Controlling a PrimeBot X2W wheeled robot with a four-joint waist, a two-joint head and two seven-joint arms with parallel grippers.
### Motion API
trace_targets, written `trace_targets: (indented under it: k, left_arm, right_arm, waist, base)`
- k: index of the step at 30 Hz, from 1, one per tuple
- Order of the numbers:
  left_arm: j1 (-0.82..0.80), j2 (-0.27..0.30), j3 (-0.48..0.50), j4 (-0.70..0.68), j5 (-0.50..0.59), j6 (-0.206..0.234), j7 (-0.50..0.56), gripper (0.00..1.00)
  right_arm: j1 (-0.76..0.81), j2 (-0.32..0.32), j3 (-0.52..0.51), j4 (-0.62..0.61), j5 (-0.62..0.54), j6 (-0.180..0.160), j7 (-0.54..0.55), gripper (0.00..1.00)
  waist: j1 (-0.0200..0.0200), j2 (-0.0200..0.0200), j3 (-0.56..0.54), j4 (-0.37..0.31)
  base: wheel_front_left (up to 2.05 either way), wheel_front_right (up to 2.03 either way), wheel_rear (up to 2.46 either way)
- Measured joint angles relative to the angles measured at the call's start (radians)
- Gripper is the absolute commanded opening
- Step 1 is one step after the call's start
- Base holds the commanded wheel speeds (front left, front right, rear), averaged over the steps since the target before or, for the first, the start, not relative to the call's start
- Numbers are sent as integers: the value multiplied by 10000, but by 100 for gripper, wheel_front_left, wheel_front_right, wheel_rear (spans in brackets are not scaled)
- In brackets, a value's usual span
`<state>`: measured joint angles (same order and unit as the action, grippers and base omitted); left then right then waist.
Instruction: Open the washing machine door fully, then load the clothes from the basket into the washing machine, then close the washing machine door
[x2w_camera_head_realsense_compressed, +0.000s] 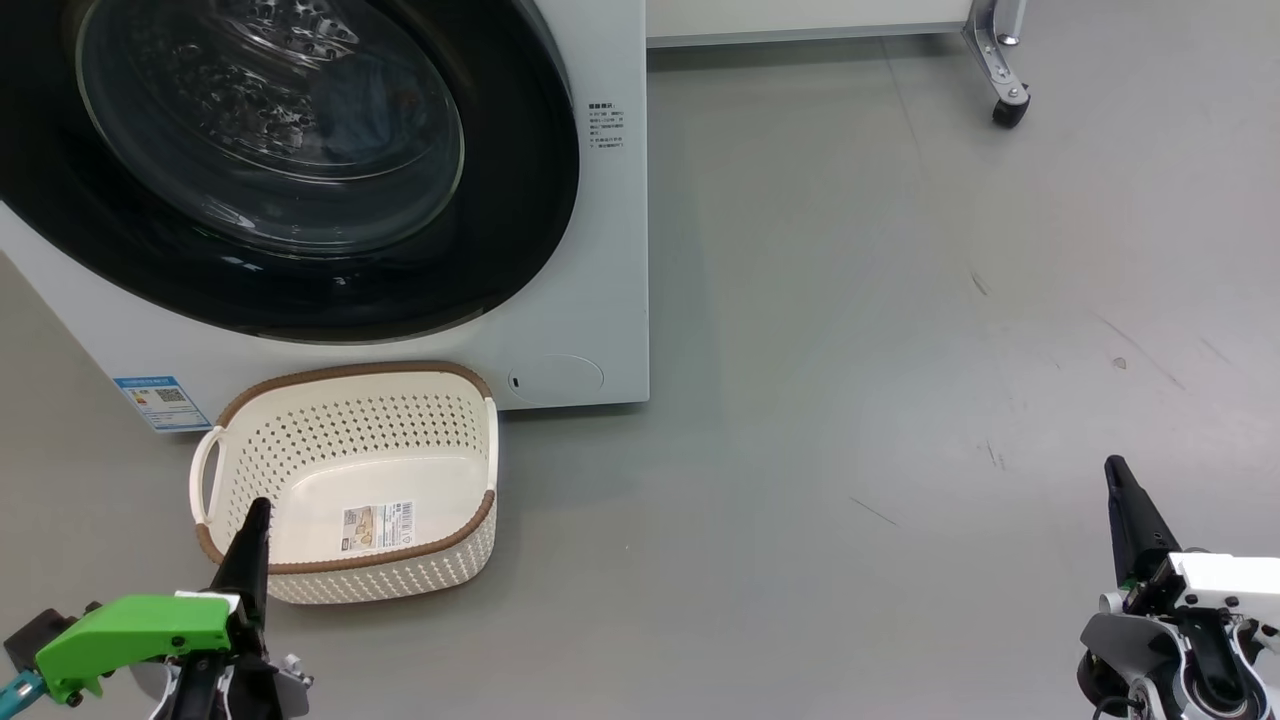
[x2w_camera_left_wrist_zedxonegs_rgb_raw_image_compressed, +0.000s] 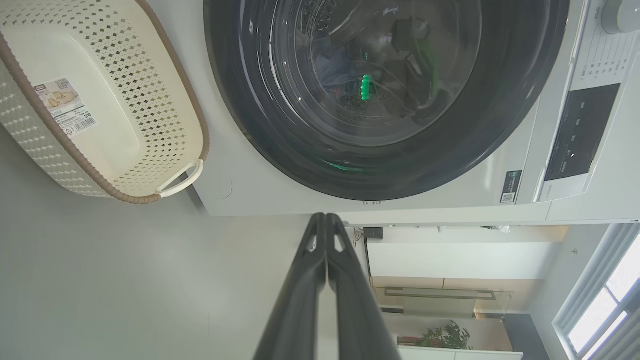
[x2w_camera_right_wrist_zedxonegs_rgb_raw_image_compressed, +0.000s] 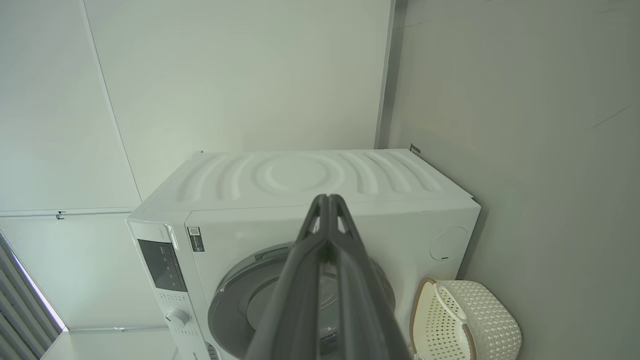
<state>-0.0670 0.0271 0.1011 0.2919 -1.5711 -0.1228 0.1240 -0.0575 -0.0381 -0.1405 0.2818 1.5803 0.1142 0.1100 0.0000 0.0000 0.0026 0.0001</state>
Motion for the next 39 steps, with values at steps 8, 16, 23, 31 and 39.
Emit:
trace_targets:
  k: [8, 16, 23, 31, 39]
  left_arm:
    - [-9, 0, -23, -50, -249, 0, 40, 0]
    - [-9, 0, -42, -79, -249, 0, 38, 0]
    - [-9, 0, -52, -88, -249, 0, 25, 0]
    - [-9, 0, -59, -96, -251, 0, 25, 0]
    - [-9, 0, -69, -104, -251, 0, 23, 0]
  right_arm:
    - [-30, 2, -31, 0, 138, 25, 0, 0]
    - [-31, 4, -31, -2, 138, 25, 0, 0]
    - [-31, 6, -29, -4, 138, 25, 0, 0]
    - [-31, 6, -29, -6, 138, 25, 0, 0]
    - [-31, 8, -27, -8, 140, 25, 0, 0]
  waist:
    - [0, 0, 0, -2]
    - [0, 0, 1, -1]
    - [0, 0, 1, -1]
    - [0, 0, 2, -1]
    - [0, 0, 2, -1]
  base:
    - [0, 0, 0]
    - [0, 0, 0]
    - [0, 0, 0]
    - [0, 0, 0]
    - [0, 0, 0]
